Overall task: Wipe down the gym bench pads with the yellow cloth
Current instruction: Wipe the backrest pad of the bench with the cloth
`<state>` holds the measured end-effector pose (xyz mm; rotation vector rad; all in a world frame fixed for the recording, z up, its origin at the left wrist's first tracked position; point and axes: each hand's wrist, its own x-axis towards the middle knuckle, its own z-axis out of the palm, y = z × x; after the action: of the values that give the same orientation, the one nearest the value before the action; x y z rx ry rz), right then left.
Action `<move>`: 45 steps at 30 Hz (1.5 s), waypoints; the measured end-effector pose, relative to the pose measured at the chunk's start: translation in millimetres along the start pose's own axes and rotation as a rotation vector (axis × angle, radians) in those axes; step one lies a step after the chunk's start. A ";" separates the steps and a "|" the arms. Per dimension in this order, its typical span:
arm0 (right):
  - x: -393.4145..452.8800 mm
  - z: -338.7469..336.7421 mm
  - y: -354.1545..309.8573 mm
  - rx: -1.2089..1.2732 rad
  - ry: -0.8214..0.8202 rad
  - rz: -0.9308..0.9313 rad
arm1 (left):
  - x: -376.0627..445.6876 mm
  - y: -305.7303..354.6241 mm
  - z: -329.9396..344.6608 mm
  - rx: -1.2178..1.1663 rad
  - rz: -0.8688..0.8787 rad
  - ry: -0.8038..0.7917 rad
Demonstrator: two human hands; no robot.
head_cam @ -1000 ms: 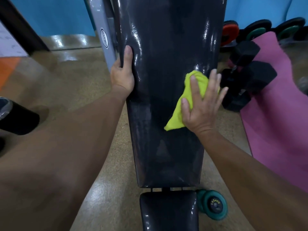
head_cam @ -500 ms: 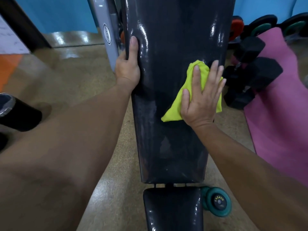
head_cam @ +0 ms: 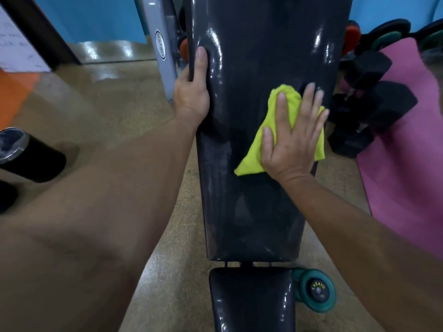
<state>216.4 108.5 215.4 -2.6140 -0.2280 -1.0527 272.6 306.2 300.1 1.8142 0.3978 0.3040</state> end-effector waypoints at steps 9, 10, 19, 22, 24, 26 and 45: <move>-30.7 1.9 -6.2 -0.025 -0.127 -0.223 | -1.4 1.7 1.5 -0.009 -0.001 -0.003; -27.6 1.0 -1.1 -0.028 -0.108 -0.189 | -2.2 2.0 1.2 -0.013 -0.011 -0.004; -19.7 16.3 -72.8 -0.022 -0.090 -0.210 | -2.9 2.0 0.5 0.005 0.030 -0.014; -37.8 13.9 -57.5 -0.040 -0.137 -0.312 | -4.4 4.2 -0.9 -0.007 0.011 -0.030; -33.6 12.1 -46.9 -0.022 -0.125 -0.259 | -5.0 4.2 -1.2 -0.013 -0.002 -0.030; -24.8 13.6 -49.1 -0.043 -0.100 -0.170 | -5.5 4.6 -1.2 -0.001 0.005 -0.023; -40.2 28.1 -97.3 -0.058 -0.110 -0.251 | -1.7 -0.1 -1.7 -0.043 0.015 -0.012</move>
<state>180.5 208.3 190.4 -2.7513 -0.5728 -1.0060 270.4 306.9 300.5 1.7767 0.3663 0.3098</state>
